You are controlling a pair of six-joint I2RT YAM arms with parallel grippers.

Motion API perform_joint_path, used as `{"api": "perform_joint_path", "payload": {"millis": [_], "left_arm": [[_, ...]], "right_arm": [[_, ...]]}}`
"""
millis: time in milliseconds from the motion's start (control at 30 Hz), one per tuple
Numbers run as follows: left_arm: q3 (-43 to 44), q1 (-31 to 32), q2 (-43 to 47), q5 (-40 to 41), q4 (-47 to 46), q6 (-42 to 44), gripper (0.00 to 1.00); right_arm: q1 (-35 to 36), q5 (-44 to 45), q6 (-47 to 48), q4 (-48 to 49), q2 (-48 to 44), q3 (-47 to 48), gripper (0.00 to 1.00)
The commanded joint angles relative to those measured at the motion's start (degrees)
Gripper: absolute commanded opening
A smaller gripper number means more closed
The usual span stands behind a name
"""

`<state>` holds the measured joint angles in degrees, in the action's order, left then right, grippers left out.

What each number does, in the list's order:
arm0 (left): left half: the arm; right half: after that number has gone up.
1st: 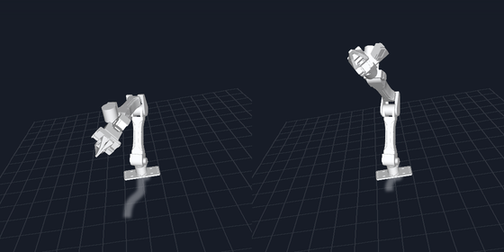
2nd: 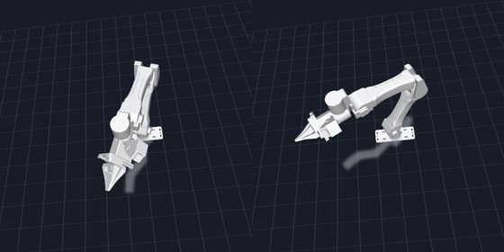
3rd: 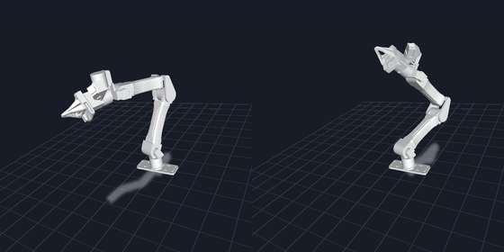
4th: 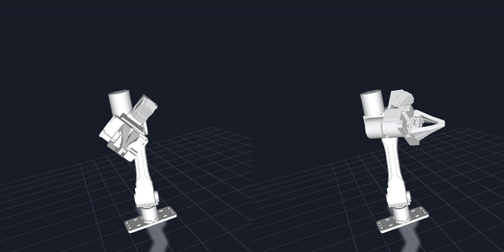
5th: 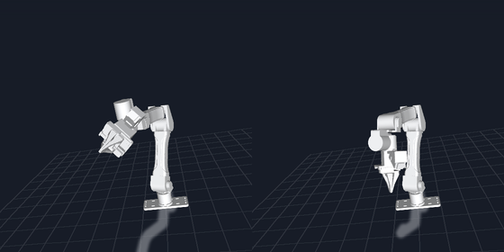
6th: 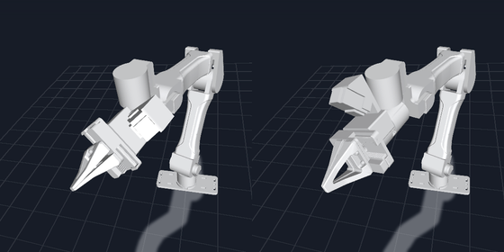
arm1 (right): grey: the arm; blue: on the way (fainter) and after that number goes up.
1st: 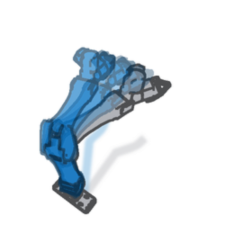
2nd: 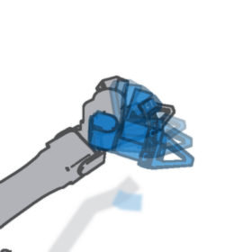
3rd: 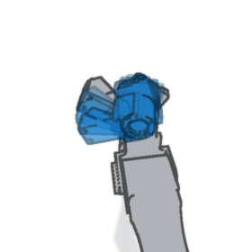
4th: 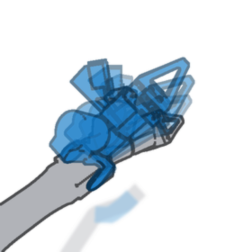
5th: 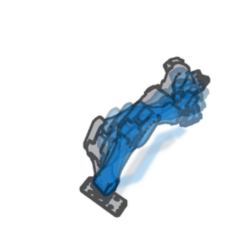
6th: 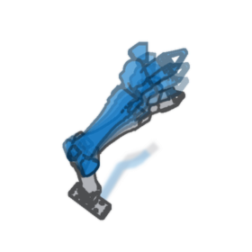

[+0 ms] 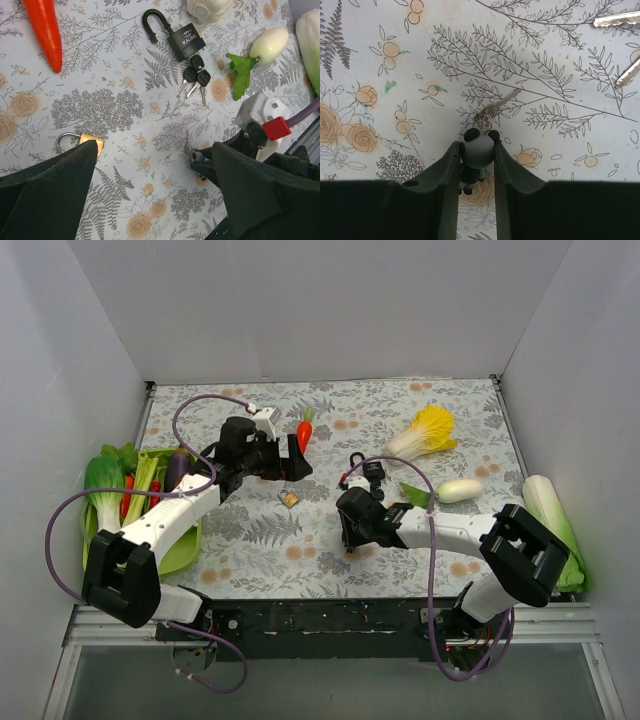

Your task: Unlock with the key

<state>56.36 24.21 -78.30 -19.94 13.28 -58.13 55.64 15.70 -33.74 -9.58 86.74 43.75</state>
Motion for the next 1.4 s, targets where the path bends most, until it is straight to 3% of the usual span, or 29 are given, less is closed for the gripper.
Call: {"api": "perform_joint_path", "payload": {"millis": [0,167,333,533,633,833,1367], "left_arm": [[-1.07,-0.21,2.89,-3.77,-1.58,1.35,0.98],[-3.18,-0.13,5.17,-14.12,-6.68,0.74,0.98],[-4.94,-0.21,7.11,-26.61,-12.9,0.12,0.98],[-8.98,-0.21,7.12,-49.26,-28.88,-8.83,0.98],[-10.47,-0.13,6.93,-55.0,-35.94,-14.02,0.98],[-15.13,0.23,8.25,-60.21,-56.07,-28.61,0.98],[-16.89,2.16,9.4,-61.53,-66.01,-35.38,0.98]], "right_arm": [[0.18,-0.22,2.35,-1.58,-2.71,3.18,0.12],[-2.19,-9.97,11.31,-2.27,-10.17,4.85,0.1],[-4.31,-21.93,17.65,-10.43,-14.57,10.47,0.09],[-5.1,-37.57,19.85,-11.77,-19.06,17.59,0.09],[-5.19,-44.6,19.32,-10.28,-19.42,21.37,0.09],[-5.27,-51.47,17.92,-7.29,-18.01,26.64,0.07],[-7.91,-52.09,13.08,-0.53,-19.32,25.42,0.03]]}}
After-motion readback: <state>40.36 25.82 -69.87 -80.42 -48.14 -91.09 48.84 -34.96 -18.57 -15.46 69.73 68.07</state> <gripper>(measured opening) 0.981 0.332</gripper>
